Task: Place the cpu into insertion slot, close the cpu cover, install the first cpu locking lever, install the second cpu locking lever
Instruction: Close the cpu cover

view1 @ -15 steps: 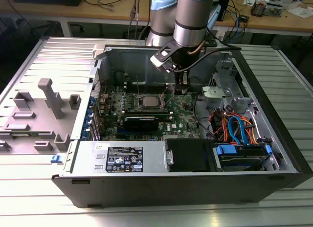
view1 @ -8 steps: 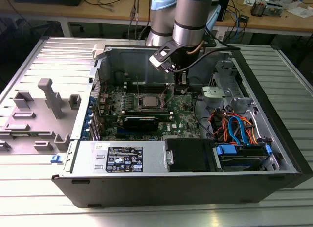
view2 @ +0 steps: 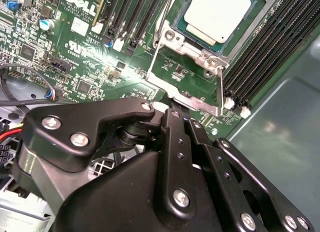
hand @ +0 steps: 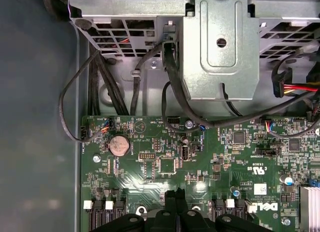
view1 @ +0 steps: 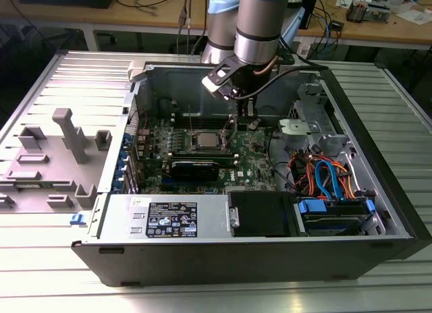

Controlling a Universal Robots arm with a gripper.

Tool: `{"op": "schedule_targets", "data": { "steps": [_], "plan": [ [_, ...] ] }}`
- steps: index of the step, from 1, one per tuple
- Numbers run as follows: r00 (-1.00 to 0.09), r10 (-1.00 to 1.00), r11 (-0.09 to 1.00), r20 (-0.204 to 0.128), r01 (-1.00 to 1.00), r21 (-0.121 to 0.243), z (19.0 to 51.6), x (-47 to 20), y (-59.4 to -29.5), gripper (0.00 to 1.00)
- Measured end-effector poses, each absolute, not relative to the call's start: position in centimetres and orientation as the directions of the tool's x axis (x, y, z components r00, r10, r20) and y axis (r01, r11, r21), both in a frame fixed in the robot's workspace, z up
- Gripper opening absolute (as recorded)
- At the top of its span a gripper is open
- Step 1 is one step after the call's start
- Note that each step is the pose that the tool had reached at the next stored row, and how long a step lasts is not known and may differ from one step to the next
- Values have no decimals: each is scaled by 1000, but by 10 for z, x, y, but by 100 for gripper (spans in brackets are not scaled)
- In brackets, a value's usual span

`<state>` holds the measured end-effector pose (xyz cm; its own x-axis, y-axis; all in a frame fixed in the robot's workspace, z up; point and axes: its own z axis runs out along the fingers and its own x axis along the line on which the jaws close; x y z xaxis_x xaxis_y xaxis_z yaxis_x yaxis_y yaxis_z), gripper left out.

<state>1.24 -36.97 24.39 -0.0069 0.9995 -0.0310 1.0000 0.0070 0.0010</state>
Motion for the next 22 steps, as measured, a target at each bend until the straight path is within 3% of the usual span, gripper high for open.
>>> {"op": "schedule_targets", "data": {
  "steps": [22],
  "plan": [
    [-7,999,7,-31,1000,1,244,-5,-370,11]
  ]
}}
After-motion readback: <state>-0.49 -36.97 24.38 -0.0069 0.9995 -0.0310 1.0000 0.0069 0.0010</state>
